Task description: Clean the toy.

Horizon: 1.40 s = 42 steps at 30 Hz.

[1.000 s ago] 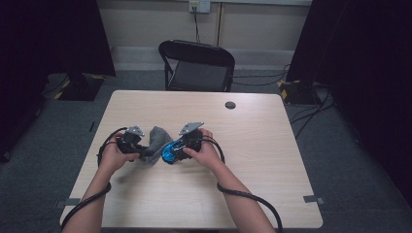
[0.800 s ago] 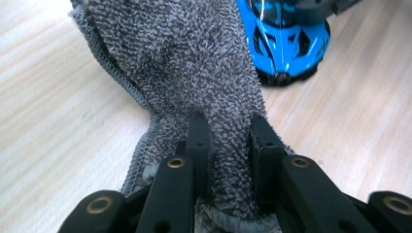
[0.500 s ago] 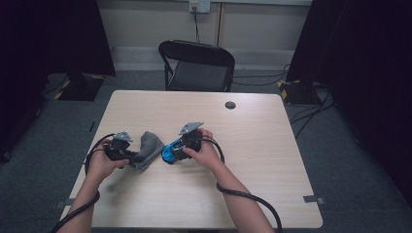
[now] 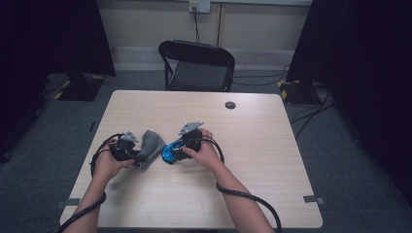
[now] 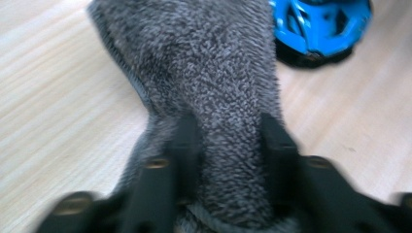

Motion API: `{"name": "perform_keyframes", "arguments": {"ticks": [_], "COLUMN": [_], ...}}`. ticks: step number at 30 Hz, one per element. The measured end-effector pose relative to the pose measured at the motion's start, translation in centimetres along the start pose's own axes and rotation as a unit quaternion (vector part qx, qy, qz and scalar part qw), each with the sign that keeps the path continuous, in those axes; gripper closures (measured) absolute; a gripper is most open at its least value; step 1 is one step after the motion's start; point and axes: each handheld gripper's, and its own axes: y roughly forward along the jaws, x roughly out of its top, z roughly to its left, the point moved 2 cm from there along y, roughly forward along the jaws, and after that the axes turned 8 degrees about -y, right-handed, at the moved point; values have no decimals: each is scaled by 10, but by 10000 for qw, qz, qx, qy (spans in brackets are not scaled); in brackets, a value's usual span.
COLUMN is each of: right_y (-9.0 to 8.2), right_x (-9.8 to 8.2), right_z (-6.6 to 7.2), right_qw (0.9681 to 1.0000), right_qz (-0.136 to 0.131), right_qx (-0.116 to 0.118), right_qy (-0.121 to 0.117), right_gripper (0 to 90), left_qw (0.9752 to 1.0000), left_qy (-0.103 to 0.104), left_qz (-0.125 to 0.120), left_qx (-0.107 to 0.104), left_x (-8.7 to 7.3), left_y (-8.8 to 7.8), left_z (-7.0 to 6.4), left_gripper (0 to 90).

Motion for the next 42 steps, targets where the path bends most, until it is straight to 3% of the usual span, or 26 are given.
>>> {"name": "perform_keyframes", "arguments": {"ticks": [3, 6, 10, 12, 13, 16, 20, 26, 31, 33, 42], "right_y": [0, 0, 0, 0, 0, 0, 0, 0, 0, 0, 0], "right_x": [0, 0, -1, -1, -1, -1, -2, -1, -1, -1, 1], "right_z": [0, 0, 0, 0, 0, 0, 0, 0, 0, 0, -1], "right_qw": [10000, 10000, 10000, 10000, 10000, 10000, 10000, 10000, 10000, 10000, 10000], "right_qz": [-9, -17, -53, -51, -38, -65, -88, -24, -22, -26, 22], "right_qx": [-4, -9, -15, -4, 5, 14, 17, 14, 7, 2, 34], "right_qy": [9, 9, 18, 18, 28, 28, 26, 5, 15, 18, 32], "right_gripper": [90, 90, 89, 89, 89, 89, 89, 90, 89, 89, 88], "left_qw": [9997, 9995, 9989, 9980, 9977, 9976, 9979, 9989, 9991, 9994, 9996], "left_qy": [-35, -157, -301, -256, -282, -184, -53, 49, 43, 113, 113], "left_qz": [71, -72, -352, -554, -596, -614, -595, -423, -367, -225, -258], "left_qx": [-251, -259, -71, 139, 137, 252, 236, 200, 203, 241, 25], "left_x": [-1, -3, 3, 14, 19, 40, 64, 87, 94, 95, 101], "left_y": [-7, -18, -29, -31, -31, -24, -9, 13, 30, 38, 68], "left_z": [-2, 2, 12, 15, 16, 17, 15, 15, 15, 15, 11], "left_gripper": [730, 735, 734, 733, 733, 732, 732, 731, 730, 728, 707]}}
